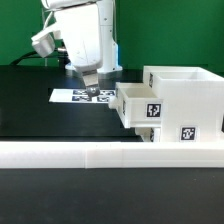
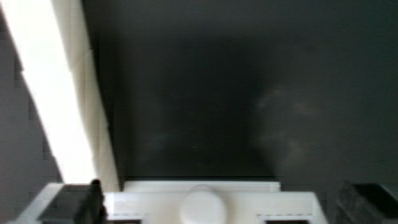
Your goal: Assemble drawer
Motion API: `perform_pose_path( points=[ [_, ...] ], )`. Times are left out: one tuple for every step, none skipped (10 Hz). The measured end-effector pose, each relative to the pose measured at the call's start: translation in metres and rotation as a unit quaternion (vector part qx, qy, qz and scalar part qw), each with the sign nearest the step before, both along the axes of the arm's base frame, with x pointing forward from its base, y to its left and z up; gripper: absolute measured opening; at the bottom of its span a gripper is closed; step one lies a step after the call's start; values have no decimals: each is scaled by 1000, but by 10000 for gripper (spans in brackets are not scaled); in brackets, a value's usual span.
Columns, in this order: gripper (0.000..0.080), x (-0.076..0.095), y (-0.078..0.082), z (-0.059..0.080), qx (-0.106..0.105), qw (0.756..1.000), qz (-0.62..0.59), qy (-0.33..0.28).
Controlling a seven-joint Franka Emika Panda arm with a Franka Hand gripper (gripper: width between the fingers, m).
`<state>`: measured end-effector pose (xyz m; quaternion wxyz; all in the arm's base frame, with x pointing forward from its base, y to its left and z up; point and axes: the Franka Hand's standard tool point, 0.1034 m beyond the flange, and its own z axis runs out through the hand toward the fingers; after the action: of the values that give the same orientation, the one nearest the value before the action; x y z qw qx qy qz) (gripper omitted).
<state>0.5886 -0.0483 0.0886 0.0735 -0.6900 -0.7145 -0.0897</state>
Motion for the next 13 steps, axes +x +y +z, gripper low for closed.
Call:
perform_pose_path(
  points=[
    [649, 5, 0, -2, 23, 1000, 3, 2],
    [649, 9, -1, -5, 33, 999, -2, 4],
    [649, 9, 3, -8, 35, 999, -4, 5],
    [649, 7, 11, -12, 39, 999, 1, 9],
    [649, 6, 19, -16, 42, 999, 0, 14],
    [649, 5, 29, -19, 46, 999, -1, 19],
    [649, 6, 38, -21, 45, 999, -4, 21],
    [649, 5, 51, -23, 39, 999, 11, 24],
    [649, 6, 55, -24, 26, 999, 24, 23],
    [649, 6, 51, -25, 24, 999, 22, 24],
    [649, 6, 51, -25, 24, 999, 22, 24],
    [649, 6, 51, -25, 24, 999, 22, 24],
    [649, 6, 52, -25, 24, 999, 22, 24]
  ],
)
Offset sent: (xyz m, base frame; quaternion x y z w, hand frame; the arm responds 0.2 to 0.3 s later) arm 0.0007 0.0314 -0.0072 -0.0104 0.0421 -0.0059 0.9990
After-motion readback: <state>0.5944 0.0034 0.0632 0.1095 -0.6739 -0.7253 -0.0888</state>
